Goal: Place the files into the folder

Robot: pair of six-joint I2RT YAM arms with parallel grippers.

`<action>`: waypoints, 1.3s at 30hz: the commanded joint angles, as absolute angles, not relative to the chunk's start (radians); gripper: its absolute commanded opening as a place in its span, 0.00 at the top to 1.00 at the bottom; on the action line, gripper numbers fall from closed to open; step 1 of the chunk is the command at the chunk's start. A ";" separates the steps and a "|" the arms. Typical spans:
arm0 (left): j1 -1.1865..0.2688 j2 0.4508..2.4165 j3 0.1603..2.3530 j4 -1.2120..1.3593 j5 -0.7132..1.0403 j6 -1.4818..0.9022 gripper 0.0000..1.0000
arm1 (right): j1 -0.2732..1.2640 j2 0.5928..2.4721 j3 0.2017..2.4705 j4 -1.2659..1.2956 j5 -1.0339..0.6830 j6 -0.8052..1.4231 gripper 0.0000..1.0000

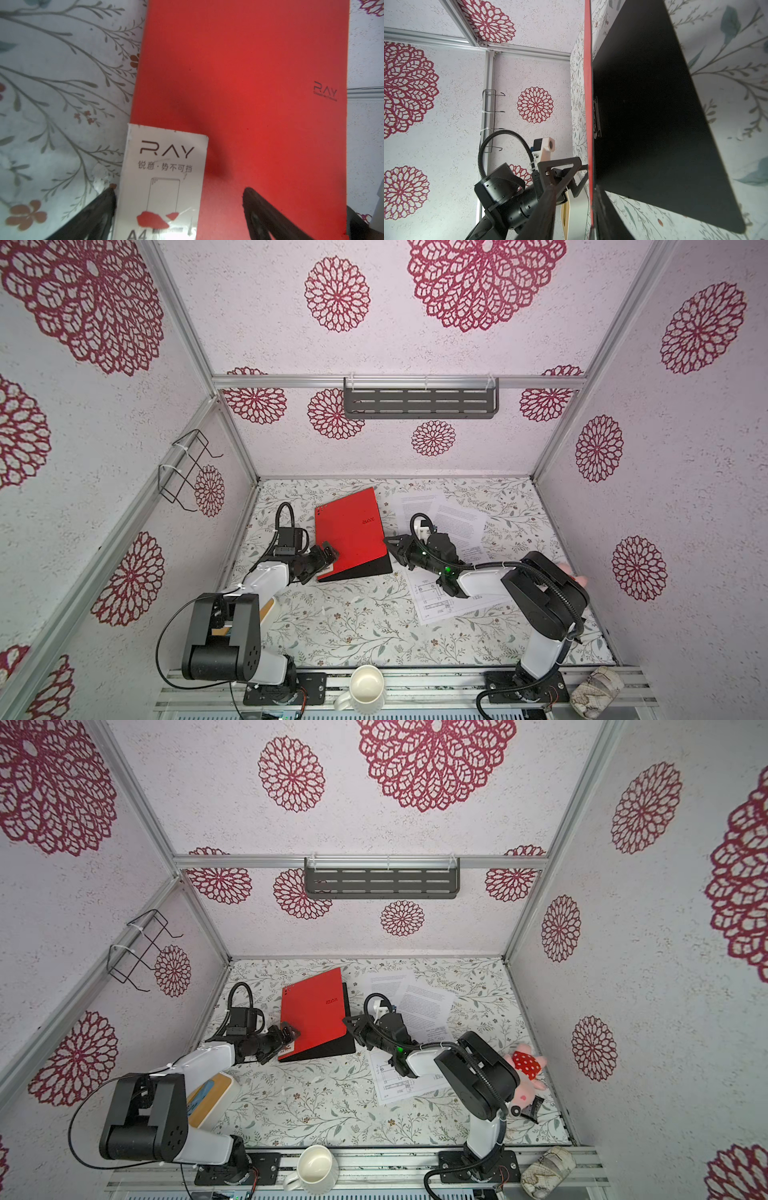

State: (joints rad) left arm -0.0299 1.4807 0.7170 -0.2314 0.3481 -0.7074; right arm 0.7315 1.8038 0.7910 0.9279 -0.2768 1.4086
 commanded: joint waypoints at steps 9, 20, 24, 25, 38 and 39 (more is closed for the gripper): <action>-0.023 1.484 0.737 -0.310 0.263 -0.690 0.02 | 0.742 1.816 0.805 0.969 -0.315 1.418 0.66; -0.025 1.313 0.671 -0.247 0.256 -0.665 0.02 | 0.741 1.826 0.813 0.967 -0.318 1.420 0.66; -0.044 1.269 0.681 -0.302 0.275 -0.587 0.02 | 0.740 1.830 0.817 0.969 -0.322 1.421 0.66; -0.058 1.262 0.690 -0.329 0.265 -0.561 0.02 | 0.740 1.830 0.818 0.969 -0.325 1.419 0.66; -0.274 1.150 0.738 -0.425 0.145 -0.300 0.02 | 0.739 1.830 0.833 0.969 -0.329 1.420 0.67; -0.290 1.144 0.742 -0.432 0.133 -0.273 0.02 | 0.739 1.831 0.833 0.969 -0.331 1.419 0.67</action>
